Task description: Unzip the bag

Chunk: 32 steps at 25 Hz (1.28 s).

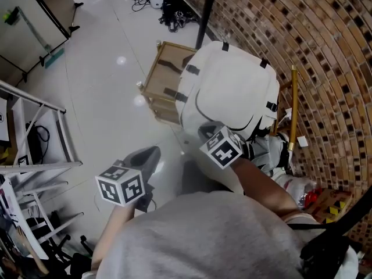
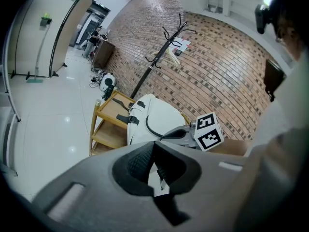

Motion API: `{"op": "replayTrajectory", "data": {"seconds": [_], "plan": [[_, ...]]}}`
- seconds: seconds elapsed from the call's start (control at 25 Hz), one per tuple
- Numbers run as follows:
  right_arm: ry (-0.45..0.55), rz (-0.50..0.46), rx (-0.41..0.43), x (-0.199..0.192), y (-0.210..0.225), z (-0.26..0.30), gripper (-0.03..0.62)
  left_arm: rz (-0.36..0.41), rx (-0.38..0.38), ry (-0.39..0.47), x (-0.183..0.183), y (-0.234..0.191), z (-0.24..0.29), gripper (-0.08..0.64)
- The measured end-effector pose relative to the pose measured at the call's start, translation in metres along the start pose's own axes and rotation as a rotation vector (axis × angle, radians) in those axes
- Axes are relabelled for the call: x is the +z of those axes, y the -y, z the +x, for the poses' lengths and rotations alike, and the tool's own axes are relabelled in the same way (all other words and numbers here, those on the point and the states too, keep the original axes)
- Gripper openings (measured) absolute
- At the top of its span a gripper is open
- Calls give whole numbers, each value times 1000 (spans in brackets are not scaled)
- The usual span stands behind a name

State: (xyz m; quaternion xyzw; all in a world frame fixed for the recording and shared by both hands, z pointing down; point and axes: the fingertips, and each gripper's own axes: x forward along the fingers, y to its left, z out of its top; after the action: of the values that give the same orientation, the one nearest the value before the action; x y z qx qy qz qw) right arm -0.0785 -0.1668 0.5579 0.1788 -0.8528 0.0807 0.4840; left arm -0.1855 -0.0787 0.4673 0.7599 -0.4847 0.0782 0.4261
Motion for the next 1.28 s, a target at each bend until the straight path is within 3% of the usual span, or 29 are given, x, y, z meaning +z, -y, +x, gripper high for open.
{"op": "replayTrajectory", "data": {"seconds": [1.28], "plan": [[27,-78,68,66,22,26,9,-81,60,65,19,-31,-1,2]]}}
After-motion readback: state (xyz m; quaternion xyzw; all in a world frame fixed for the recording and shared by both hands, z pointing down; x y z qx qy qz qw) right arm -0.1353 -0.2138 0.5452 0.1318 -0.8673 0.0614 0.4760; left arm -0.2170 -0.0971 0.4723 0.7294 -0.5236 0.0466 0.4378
